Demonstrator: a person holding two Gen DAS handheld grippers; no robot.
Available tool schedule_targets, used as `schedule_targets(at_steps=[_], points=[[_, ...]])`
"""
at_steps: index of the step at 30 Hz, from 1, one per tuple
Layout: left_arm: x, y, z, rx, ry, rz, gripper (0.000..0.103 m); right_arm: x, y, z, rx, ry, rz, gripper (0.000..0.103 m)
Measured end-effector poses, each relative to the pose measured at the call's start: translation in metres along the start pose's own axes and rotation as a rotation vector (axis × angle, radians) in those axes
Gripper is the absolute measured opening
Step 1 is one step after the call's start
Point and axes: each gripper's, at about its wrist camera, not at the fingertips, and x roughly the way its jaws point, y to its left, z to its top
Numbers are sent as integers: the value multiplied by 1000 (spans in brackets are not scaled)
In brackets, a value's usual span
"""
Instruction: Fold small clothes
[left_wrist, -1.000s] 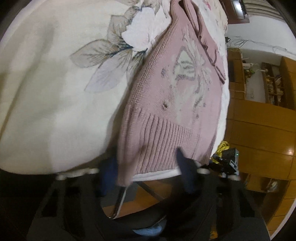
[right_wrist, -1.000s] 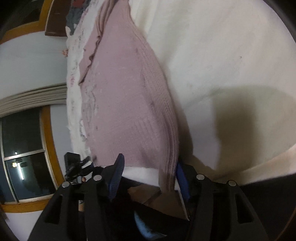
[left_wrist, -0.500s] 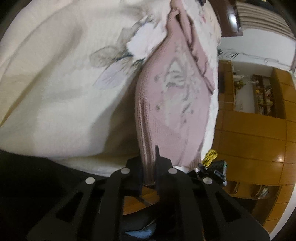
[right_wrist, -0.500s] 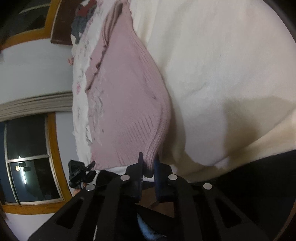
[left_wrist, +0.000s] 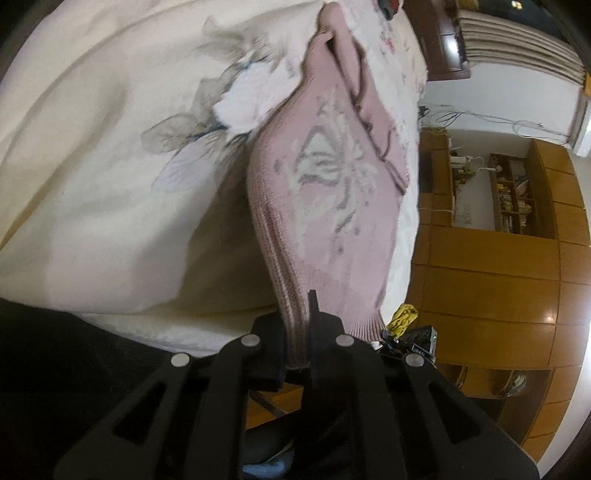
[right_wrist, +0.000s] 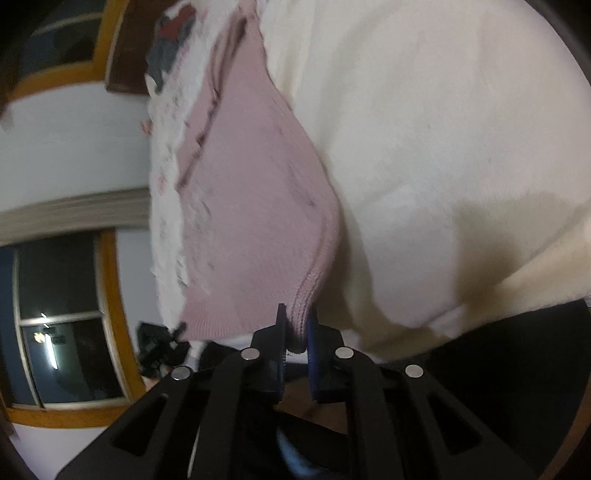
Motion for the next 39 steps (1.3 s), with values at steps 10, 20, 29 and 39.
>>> schedule_targets(at_steps=[10,20,29,39], points=[[5,31,8,-75,7,12,39,10,-11,13,17,15,-45,30],[-22,-7,2,-27,-54,-110,6,-24,23,4,-21,-59,131,8],[-59,-67,32,-12,-153,-304,6,-64,78,40,-65,-169,251,8],[-58,-97,115,-51,-225,-302,6,-71,121,122,-99,-236,209,8]])
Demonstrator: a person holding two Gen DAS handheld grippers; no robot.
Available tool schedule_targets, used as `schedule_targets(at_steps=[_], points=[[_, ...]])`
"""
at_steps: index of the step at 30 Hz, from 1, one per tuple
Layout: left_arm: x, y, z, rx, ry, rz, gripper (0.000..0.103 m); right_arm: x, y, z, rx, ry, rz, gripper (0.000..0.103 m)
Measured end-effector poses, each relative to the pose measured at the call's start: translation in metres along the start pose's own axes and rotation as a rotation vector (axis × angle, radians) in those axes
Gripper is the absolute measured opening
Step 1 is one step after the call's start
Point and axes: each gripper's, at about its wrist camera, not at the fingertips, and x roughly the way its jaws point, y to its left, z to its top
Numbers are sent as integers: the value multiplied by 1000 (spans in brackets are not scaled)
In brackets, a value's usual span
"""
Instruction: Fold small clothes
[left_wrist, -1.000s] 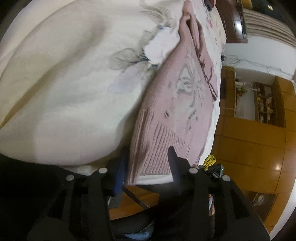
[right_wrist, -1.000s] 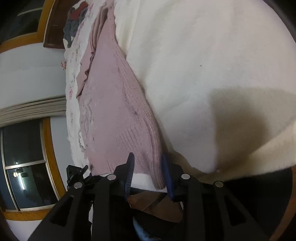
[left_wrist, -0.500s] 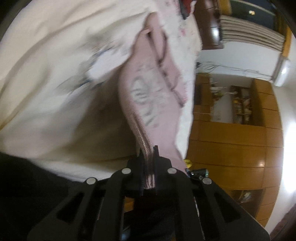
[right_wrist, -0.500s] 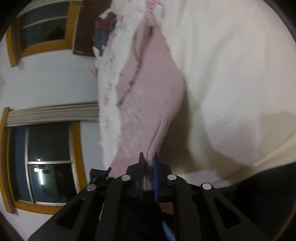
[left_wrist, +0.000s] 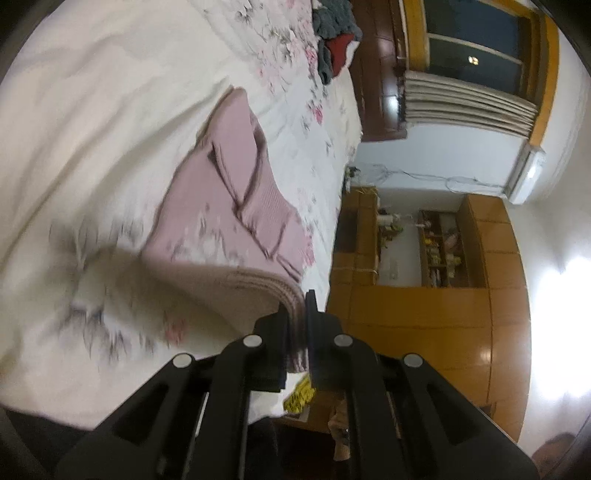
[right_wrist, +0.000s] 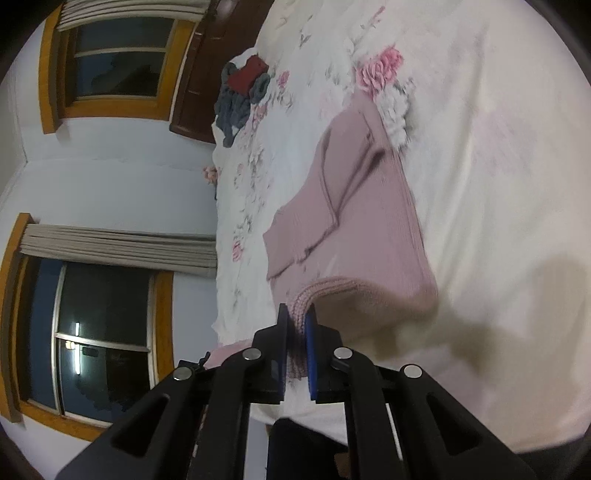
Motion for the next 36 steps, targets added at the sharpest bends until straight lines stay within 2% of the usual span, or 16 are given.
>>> schedule_targets(at_steps=[4,10,16,17,18,20,21,23,25,29,32,36], points=[[30,3,43,-19,-6,45,6,25,-2,38,-1,2,-51,8],[83,23,99,-49,-2,152,6,77,-23,87,26,34,-153,8],[129,44,136,-57,36,259,7,115,-54,121,73,57,-230,9],[132,47,139,-58,36,264,8,119,-57,123,74,65,-237,16],[133,48,142,-62,35,263,9,119,-58,126,76,61,-250,30],[132,47,145,-57,39,234,17,111,-55,131,82,46,-224,47],[130,46,145,-51,39,218,19,107,-52,132,73,40,-214,47],[121,42,147,-12,24,213,26,96,-40,134,-9,20,-229,47],[117,33,148,60,24,234,31,92,-29,133,-104,9,-279,47],[126,23,147,164,73,313,31,107,-16,125,-270,33,-351,43],[139,16,146,242,112,391,32,125,-13,120,-336,60,-379,42],[149,13,149,297,118,466,40,143,-21,122,-350,81,-423,42]])
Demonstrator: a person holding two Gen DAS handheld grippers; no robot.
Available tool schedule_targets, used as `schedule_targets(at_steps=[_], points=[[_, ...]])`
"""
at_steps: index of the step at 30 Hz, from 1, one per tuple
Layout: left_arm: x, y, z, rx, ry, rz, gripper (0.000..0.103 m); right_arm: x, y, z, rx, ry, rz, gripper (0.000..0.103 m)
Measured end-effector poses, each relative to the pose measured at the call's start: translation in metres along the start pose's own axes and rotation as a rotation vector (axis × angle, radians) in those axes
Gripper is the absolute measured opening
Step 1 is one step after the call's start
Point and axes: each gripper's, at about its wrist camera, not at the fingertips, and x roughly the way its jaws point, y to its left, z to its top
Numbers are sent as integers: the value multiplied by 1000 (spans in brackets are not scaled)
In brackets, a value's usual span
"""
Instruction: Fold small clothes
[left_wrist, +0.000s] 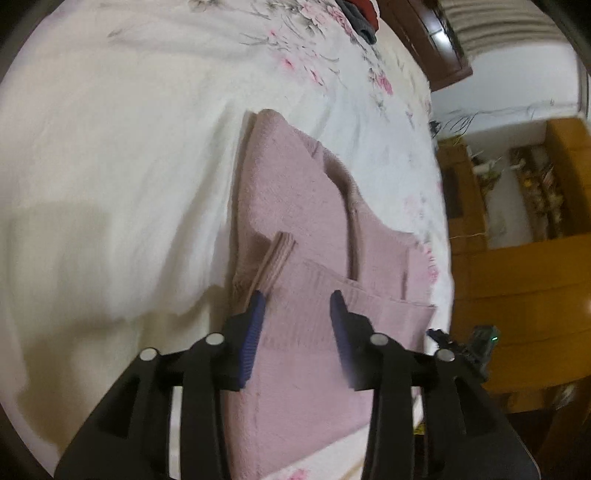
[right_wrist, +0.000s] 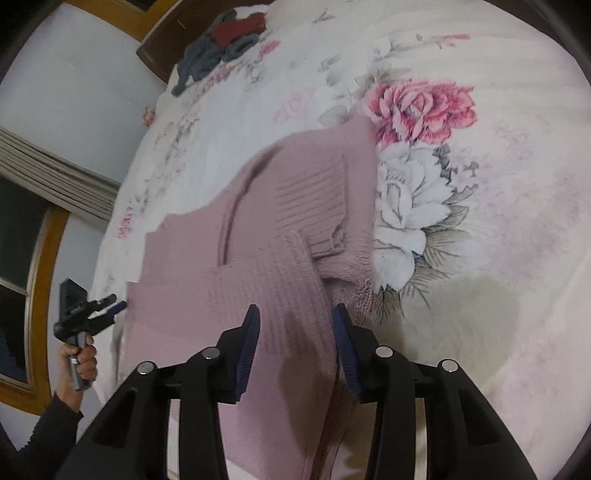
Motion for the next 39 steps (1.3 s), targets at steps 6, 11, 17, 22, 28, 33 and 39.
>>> schedule_targets(at_steps=[6,11,17,22,28,33,39], points=[[7,-1,2,17,-4,70,54,14,0,2,-41,22,-41,42],[15,-9,-7,98,21,91,26,16,2,-2,-78,34,-37,36],[18,-19,-12,165,18,123,7,12,11,-7,-139,15,-4,22],[5,-23,-15,168,-32,95,5,8,15,-6,-144,-5,-26,10],[-45,-61,-26,242,-121,-33,4,-36,32,-9,-156,-111,16,9],[-70,-91,3,276,-193,-70,4,-69,50,16,-168,-216,26,8],[-45,-100,70,254,-198,12,4,-56,51,89,-113,-234,-36,8]])
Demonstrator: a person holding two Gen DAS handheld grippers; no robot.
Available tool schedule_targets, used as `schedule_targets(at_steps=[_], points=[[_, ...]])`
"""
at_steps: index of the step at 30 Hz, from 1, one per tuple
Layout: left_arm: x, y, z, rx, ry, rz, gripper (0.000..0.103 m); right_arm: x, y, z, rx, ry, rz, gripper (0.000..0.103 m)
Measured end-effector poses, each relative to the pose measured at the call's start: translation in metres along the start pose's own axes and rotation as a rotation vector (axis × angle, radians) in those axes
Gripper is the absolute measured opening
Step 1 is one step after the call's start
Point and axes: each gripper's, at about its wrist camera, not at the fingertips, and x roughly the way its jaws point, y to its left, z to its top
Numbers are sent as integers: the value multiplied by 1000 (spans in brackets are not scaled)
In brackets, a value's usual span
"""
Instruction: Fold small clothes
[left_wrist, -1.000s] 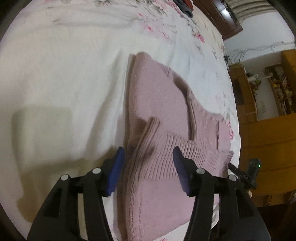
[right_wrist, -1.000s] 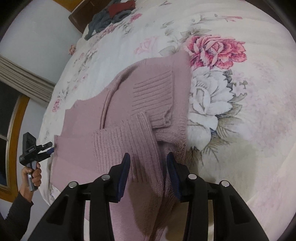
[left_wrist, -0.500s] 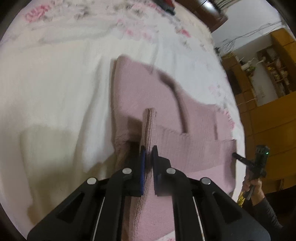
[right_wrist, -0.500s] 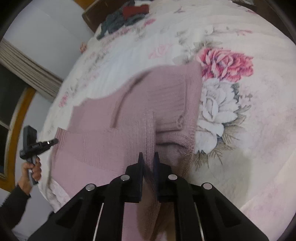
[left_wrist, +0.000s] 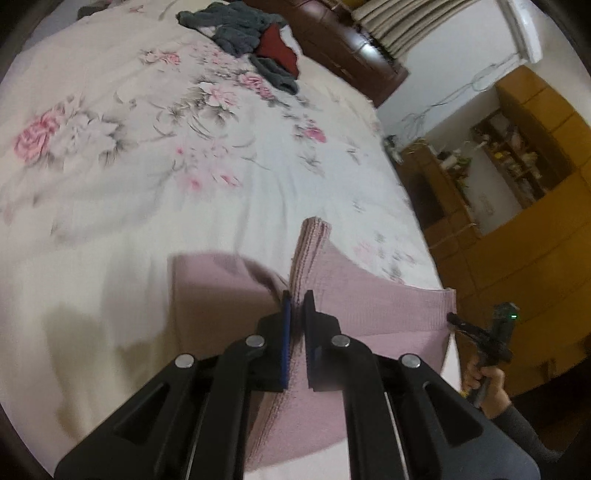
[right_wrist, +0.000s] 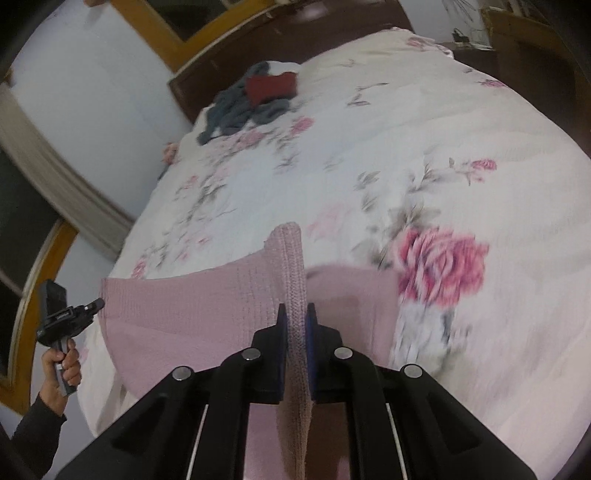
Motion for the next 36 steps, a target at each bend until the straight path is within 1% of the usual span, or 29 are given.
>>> schedule_targets(at_steps=[2,5,8,11,16,18,19,20,21,22,23,24,25,26,27,28,29,30,31,32,33,34,35,36], points=[[24,11,18,-31,25,35,4,15,-6,12,14,11,-25,8],[56,25,36,-60,61,90,4,43,-9,30,12,36,-66,8],[82,35,48,-75,88,123,4,71,-14,37,4,68,-112,8],[103,41,56,-86,109,146,4,91,-22,36,12,93,-138,8],[135,61,56,-108,156,199,4,119,-45,32,30,128,-182,8],[145,69,52,-121,177,227,4,127,-51,30,30,136,-188,8],[152,76,46,-130,197,272,5,132,-53,30,31,144,-180,9],[156,78,43,-127,212,315,6,139,-56,28,35,172,-164,10],[157,78,40,-128,213,340,6,144,-58,27,36,198,-166,12],[151,76,40,-147,188,330,7,144,-59,27,18,198,-185,14],[145,73,42,-155,164,321,9,139,-59,30,7,177,-199,24],[135,67,44,-153,126,310,10,130,-59,33,20,147,-198,27],[122,57,46,-136,63,292,12,116,-59,36,56,100,-161,27],[115,50,47,-122,37,257,13,108,-59,38,72,75,-122,27],[113,43,48,-116,32,200,13,103,-58,38,82,67,-82,27],[115,36,46,-113,46,120,15,103,-56,37,95,80,-30,27],[124,28,43,-100,91,52,18,106,-57,34,107,101,-5,27],[131,25,42,-91,115,46,18,114,-58,31,122,132,5,27],[141,24,39,-79,143,75,18,125,-62,26,143,176,14,27],[153,29,36,-82,177,123,18,133,-66,21,156,202,5,23],[162,37,34,-91,204,176,18,141,-73,16,166,212,-27,11],[169,52,29,-125,226,254,13,143,-78,14,174,208,-44,5],[171,65,25,-179,238,248,14,144,-83,12,192,205,-54,0],[164,67,26,-197,216,225,14,142,-85,11,216,200,-47,0]])
